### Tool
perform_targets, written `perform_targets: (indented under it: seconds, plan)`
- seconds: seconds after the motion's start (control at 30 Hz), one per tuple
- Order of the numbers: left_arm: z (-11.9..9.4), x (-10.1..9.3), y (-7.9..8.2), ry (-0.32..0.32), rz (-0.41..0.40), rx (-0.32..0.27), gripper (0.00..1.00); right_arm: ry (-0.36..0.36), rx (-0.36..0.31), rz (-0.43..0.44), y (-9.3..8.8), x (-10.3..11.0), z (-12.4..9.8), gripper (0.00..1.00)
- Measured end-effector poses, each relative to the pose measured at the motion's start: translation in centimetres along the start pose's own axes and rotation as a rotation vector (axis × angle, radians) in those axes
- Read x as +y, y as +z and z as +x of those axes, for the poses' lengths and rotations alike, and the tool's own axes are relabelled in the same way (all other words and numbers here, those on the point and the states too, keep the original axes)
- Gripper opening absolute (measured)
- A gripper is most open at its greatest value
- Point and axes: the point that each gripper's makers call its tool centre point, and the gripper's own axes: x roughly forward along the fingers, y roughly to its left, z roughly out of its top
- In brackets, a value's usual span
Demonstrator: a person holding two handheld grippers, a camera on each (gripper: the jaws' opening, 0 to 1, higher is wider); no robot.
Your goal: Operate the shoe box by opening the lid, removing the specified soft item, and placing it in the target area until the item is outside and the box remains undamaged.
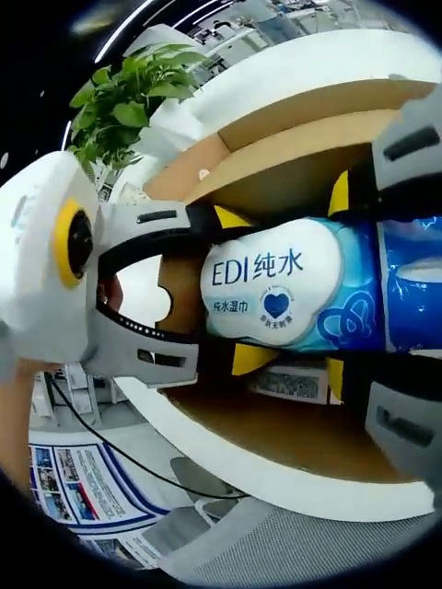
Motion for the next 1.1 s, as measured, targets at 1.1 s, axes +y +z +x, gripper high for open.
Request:
perform_targets:
  seconds: [1.1]
  plan:
    - [0.8, 0.0, -0.2, 0.111, 0.108, -0.010, 0.63, 0.015, 0.078, 0.013, 0.0, 0.7, 1.0, 0.52]
